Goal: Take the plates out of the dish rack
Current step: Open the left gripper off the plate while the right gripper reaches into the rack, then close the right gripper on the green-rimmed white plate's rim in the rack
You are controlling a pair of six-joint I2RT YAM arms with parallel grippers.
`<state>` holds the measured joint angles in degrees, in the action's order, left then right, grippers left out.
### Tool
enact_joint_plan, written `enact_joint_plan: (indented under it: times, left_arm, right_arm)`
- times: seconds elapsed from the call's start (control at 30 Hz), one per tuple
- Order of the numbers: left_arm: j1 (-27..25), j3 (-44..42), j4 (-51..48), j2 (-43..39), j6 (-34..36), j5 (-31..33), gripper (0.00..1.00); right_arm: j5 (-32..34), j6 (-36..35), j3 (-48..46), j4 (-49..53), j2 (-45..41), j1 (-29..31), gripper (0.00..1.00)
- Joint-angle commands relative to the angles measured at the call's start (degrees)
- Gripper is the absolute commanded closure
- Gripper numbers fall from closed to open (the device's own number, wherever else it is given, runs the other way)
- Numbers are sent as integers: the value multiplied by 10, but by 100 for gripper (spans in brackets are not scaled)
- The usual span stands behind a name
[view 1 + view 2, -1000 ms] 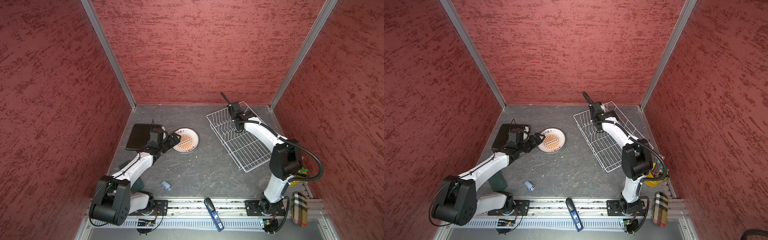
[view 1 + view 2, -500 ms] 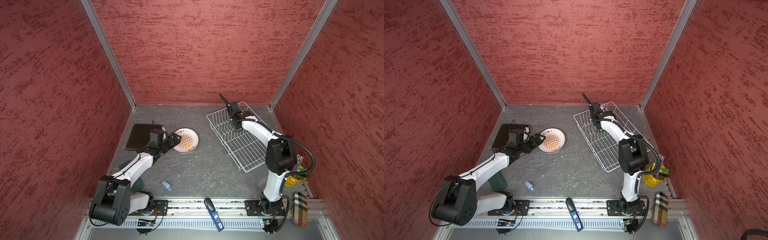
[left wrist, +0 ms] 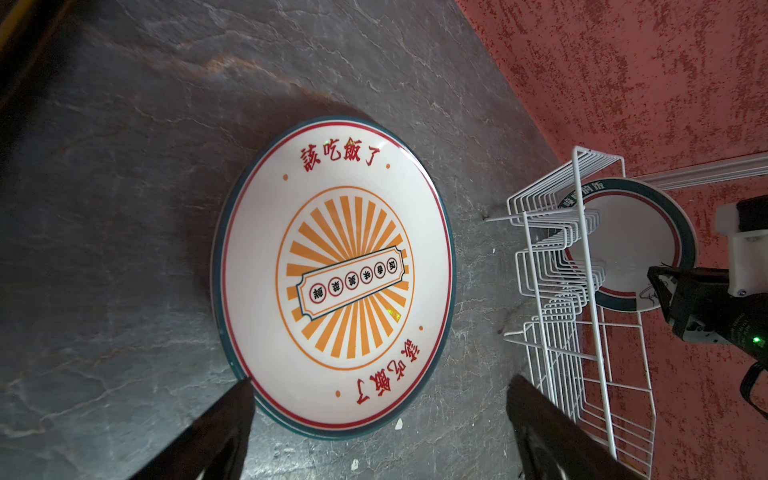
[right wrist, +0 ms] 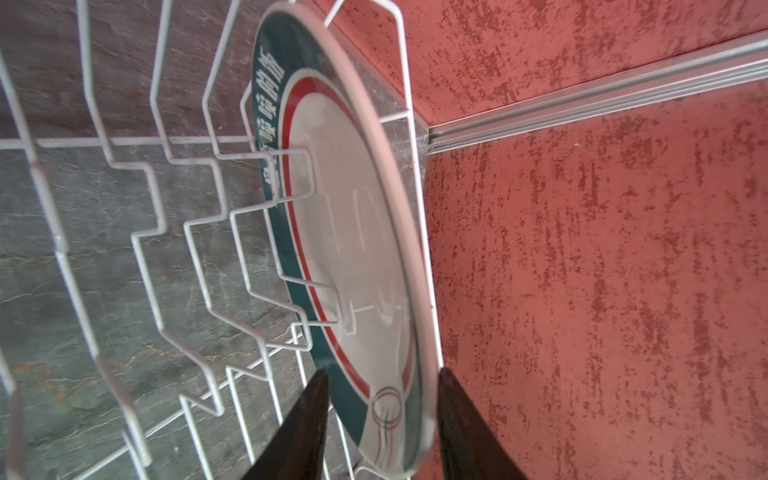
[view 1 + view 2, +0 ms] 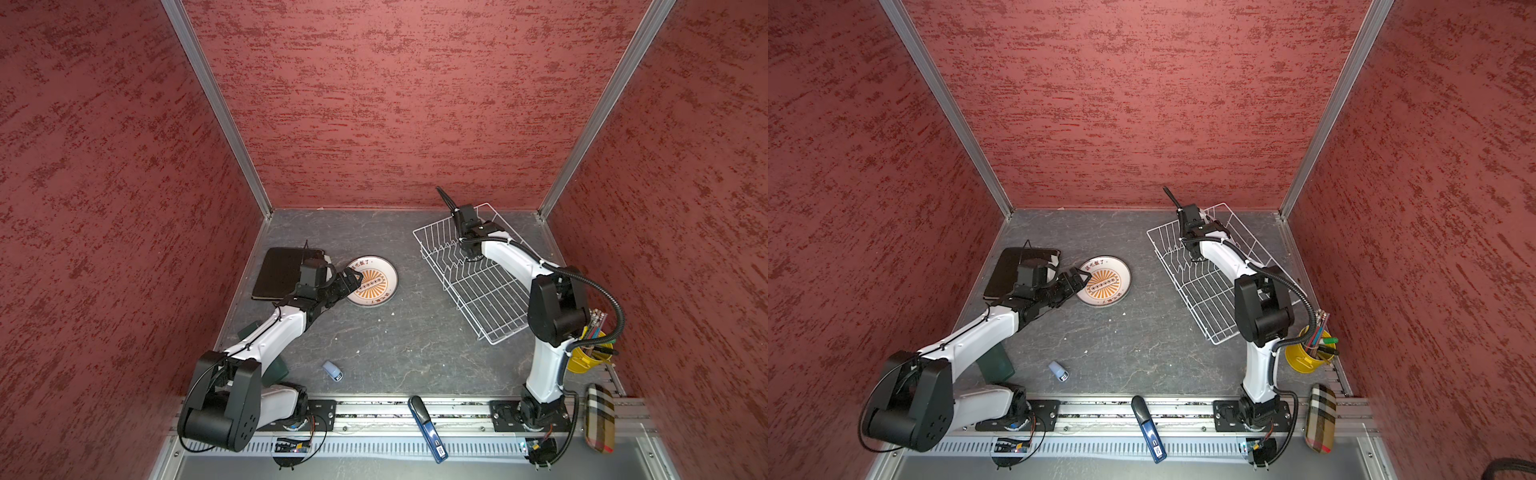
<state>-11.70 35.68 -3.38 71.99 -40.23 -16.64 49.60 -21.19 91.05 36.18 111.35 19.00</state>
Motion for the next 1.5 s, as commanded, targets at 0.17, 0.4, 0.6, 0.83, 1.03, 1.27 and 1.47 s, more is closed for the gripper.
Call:
enact_joint_plan:
  times: [0.17,0.4,0.6,0.83,1.03,1.27,1.47]
  left_arm:
    - [-2,-2,11,-8,3,-5,5]
    - [-2,-1,13,-8,3,-7,5]
    - [-3,-3,14,-8,2,-8,5]
    - [-3,-3,14,-8,3,-8,5]
    - [-3,-2,14,-8,4,-8,5]
    - [-3,-1,12,-12,3,-10,6]
    - [-3,-1,8,-17,4,-9,6]
  right_arm:
    - [23,-35,1,-33,4,-9,58]
    - [11,-37,-5,-33,3,-11,72]
    - [14,-34,-6,-31,4,-11,95]
    - [22,-32,-5,-29,8,-11,95]
    - [44,-44,-2,-38,10,-11,100]
    - [91,-90,-25,-143,-10,-9,100]
    - [92,-119,-54,-227,-57,-4,100]
